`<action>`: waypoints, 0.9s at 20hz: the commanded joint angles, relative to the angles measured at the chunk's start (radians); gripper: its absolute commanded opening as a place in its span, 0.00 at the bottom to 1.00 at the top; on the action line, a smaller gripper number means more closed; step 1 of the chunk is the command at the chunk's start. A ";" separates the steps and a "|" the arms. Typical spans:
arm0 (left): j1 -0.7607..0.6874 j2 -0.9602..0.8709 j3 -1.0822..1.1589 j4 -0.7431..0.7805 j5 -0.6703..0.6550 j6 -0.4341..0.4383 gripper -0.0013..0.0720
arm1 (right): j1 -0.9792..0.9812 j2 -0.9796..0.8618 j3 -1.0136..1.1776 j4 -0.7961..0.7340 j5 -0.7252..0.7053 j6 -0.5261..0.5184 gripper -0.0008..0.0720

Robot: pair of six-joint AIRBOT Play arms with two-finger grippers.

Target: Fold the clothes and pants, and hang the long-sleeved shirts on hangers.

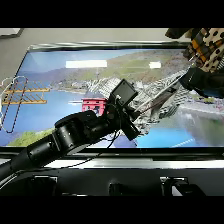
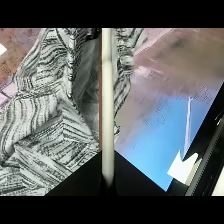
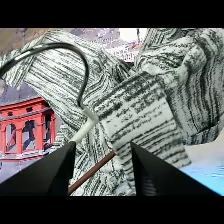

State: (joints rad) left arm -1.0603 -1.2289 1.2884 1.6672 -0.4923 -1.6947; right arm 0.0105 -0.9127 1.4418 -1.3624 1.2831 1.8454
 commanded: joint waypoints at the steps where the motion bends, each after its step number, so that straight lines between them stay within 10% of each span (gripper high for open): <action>1: -0.001 0.000 0.000 0.000 0.005 0.000 0.06 | -0.001 0.006 0.003 -0.033 0.002 0.003 0.61; 8: 0.000 0.000 0.000 0.000 0.022 0.000 0.06 | -0.272 0.000 0.109 -0.130 -0.011 0.145 0.71; 16: -0.001 0.000 0.000 0.000 0.009 -0.001 0.06 | -0.454 -0.164 0.140 0.461 0.055 -1.420 0.68; 18: 0.000 0.000 0.000 0.000 0.009 -0.001 0.06 | -0.454 -0.183 0.144 0.494 0.025 -1.560 0.68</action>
State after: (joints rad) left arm -1.0603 -1.2289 1.2884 1.6676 -0.4782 -1.6955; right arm -0.4286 -1.0630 1.5806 -1.0042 1.3384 0.7284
